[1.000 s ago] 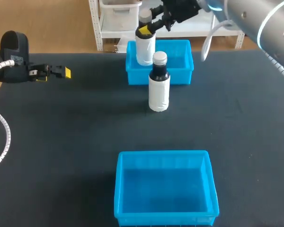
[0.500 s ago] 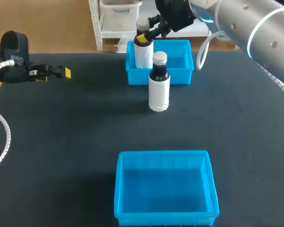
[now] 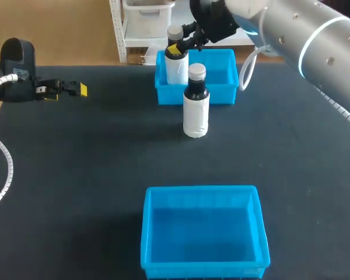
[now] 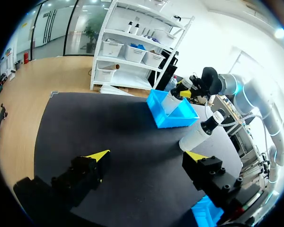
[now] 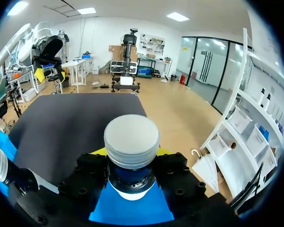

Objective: Pick up the bottle, and place it in the far bin if it is heavy, or in the near bin if it is light.

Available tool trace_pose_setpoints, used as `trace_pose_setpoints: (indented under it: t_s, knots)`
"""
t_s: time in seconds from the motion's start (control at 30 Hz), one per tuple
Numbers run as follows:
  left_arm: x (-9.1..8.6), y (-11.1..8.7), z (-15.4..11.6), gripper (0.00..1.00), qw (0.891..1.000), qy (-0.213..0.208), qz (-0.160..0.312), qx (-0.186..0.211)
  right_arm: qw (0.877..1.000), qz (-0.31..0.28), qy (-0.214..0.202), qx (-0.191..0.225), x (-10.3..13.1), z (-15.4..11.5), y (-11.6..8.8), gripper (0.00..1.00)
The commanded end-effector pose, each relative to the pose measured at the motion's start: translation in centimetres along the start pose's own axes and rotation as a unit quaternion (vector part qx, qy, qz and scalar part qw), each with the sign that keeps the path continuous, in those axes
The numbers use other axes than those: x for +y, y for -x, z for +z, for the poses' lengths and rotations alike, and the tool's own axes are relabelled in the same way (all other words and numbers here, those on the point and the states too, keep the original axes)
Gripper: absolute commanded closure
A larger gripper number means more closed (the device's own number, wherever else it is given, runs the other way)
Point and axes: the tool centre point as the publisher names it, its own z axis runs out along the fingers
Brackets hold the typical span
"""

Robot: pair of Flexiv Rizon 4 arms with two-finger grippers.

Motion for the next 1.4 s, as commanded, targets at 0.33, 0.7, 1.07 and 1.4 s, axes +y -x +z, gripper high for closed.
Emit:
trace_pose_setpoints:
  t_s: [0.33, 0.7, 1.07, 1.4]
  knots:
    - [0.0, 0.0, 0.0, 0.0, 1.0, 0.0, 0.0, 0.0, 0.965, 0.011, 0.263, 0.007, -1.8, 0.9, -0.2, 0.0]
    - [0.0, 0.0, 0.0, 0.0, 1.0, 0.0, 0.0, 0.0, 0.969, 0.026, 0.245, 0.025, -2.1, -1.2, -1.0, 0.0]
    - [0.0, 0.0, 0.0, 0.0, 1.0, 0.0, 0.0, 0.0, 0.98, 0.056, 0.188, 0.037, -2.3, -7.7, -4.0, 0.0]
    - [0.0, 0.0, 0.0, 0.0, 1.0, 0.0, 0.0, 0.0, 0.987, 0.09, 0.128, 0.049, 0.4, -16.8, -7.6, 0.0]
